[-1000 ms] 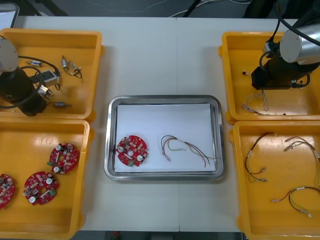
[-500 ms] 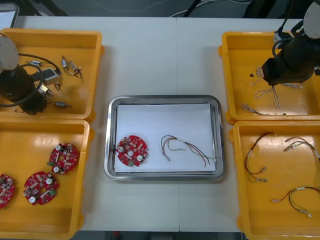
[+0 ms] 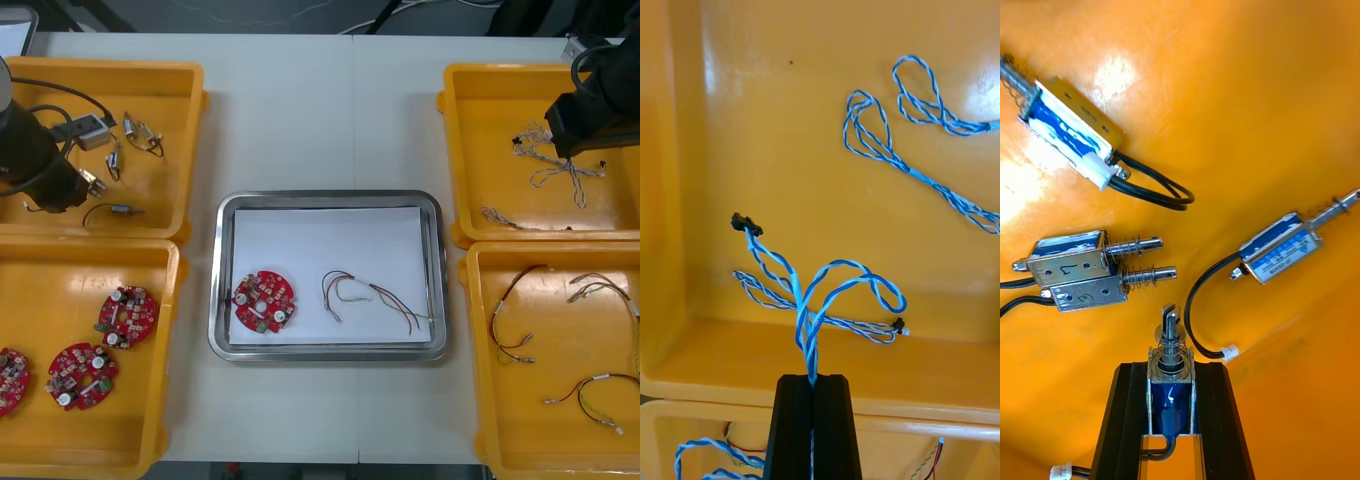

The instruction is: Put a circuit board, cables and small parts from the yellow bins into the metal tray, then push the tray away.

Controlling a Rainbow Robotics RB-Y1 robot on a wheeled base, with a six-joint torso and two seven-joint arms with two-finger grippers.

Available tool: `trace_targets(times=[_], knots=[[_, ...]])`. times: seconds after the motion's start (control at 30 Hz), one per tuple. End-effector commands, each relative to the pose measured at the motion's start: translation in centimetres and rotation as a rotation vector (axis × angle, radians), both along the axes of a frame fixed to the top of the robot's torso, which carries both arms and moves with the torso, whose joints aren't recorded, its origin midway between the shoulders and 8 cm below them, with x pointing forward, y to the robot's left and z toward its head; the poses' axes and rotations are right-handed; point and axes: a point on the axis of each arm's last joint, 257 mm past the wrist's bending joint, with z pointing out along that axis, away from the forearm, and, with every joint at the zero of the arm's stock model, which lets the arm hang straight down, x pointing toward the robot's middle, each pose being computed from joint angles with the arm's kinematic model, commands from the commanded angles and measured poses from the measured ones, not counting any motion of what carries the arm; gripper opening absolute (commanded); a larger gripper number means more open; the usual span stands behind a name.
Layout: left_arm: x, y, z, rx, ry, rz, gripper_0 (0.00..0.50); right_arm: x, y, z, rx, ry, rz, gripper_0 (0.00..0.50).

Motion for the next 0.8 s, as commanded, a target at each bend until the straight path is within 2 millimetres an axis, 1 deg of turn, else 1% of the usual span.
trace_targets(times=[0.03,0.1,0.13,0.2,0.23,0.27,0.43,0.53,0.57,0.6,0.63,0.73,0.77,0.8], knots=[[0.9,-2.0,3.4,-0.102,-0.059,0.118,0.000,0.9,1.7,4.5,0.005,-0.115,0.058,0.000],[0.9,-2.3,4.4,-0.105,-0.068,0.120,0.000,0.9,2.6,4.8,0.011,-0.130,0.077,0.000],[0.8,-2.5,4.6,-0.110,-0.067,0.124,0.000,0.9,2.8,4.8,0.013,-0.131,0.079,0.000],[0.6,-3.2,5.7,-0.121,-0.074,0.142,0.000,1.0,3.3,4.9,0.018,-0.139,0.080,0.000],[0.6,-3.2,5.7,-0.121,-0.074,0.142,0.000,1.0,3.3,4.9,0.018,-0.139,0.080,0.000],[0.2,-3.8,6.7,-0.129,-0.080,0.157,0.000,1.1,3.6,5.0,0.024,-0.146,0.077,0.000],[-1.4,-5.5,9.2,-0.146,-0.081,0.206,0.000,1.3,3.9,5.2,0.050,-0.164,0.050,0.000],[-1.4,-7.2,10.9,-0.172,-0.129,0.227,0.000,1.5,3.9,5.2,0.058,-0.168,0.032,0.000],[-1.4,-7.2,10.9,-0.172,-0.129,0.227,0.000,1.5,3.9,5.2,0.058,-0.168,0.032,0.000],[-1.5,-8.3,11.5,-0.191,-0.147,0.239,0.000,1.5,3.9,4.9,0.060,-0.166,0.022,0.000],[-1.5,-8.7,11.6,-0.202,-0.148,0.242,0.000,1.4,4.0,4.7,0.061,-0.165,0.021,0.000],[-2.1,-11.5,11.9,-0.271,-0.140,0.271,0.000,1.1,3.9,4.4,0.073,-0.180,0.006,0.000],[-2.2,-12.1,11.9,-0.280,-0.140,0.276,0.000,1.0,3.8,4.4,0.072,-0.182,0.006,0.000],[-2.5,-13.1,11.9,-0.293,-0.139,0.286,0.000,0.8,3.8,4.2,0.072,-0.186,0.003,0.000]])
